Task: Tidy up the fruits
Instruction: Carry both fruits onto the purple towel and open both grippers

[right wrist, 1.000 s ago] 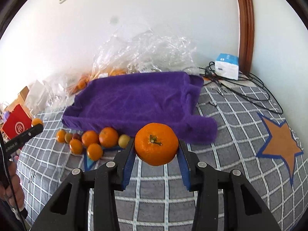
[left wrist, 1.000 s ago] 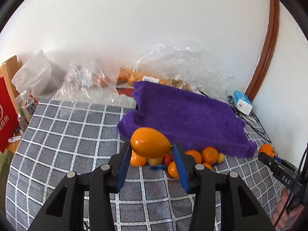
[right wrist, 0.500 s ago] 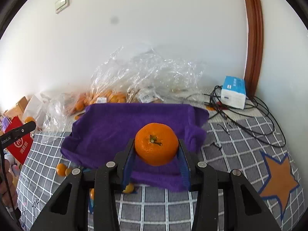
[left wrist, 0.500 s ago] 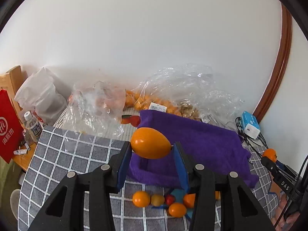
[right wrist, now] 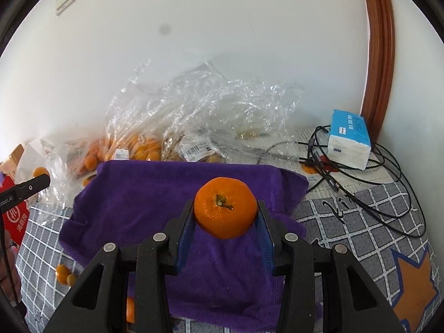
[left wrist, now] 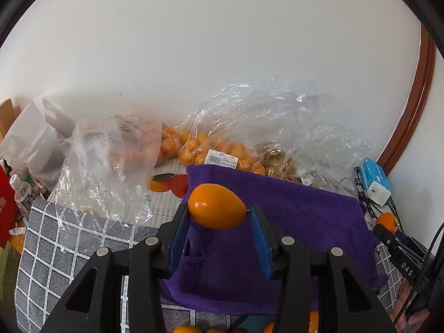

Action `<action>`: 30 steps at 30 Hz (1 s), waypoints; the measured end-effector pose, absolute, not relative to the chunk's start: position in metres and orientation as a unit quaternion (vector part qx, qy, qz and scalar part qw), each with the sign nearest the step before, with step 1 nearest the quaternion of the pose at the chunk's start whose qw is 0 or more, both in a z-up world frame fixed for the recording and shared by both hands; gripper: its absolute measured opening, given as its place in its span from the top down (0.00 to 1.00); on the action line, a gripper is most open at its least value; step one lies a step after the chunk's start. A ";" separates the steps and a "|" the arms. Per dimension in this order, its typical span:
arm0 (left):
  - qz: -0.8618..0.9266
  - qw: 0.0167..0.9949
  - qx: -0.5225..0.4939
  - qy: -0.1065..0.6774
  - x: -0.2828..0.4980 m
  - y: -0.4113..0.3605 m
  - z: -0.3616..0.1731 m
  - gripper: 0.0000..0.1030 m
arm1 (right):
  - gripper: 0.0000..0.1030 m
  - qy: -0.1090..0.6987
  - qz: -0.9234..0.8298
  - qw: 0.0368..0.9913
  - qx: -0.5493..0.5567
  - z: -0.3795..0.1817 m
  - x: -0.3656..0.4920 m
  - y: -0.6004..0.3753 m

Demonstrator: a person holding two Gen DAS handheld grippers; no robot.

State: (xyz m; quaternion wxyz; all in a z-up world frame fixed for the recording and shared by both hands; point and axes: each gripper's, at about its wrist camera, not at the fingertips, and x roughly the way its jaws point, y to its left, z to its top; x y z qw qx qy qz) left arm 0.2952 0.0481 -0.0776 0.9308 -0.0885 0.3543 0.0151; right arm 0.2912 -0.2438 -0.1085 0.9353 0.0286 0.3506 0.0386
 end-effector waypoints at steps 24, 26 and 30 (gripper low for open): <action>-0.009 0.892 -0.051 0.449 0.349 0.017 -0.160 0.59 | 0.59 0.423 0.016 0.905 -0.033 -0.182 0.338 -0.231; -0.009 0.887 -0.049 0.459 0.350 0.015 -0.166 0.59 | 0.59 0.426 0.015 0.904 -0.035 -0.184 0.339 -0.230; -0.002 0.882 -0.046 0.469 0.354 0.016 -0.170 0.59 | 0.59 0.429 0.015 0.903 -0.036 -0.185 0.340 -0.230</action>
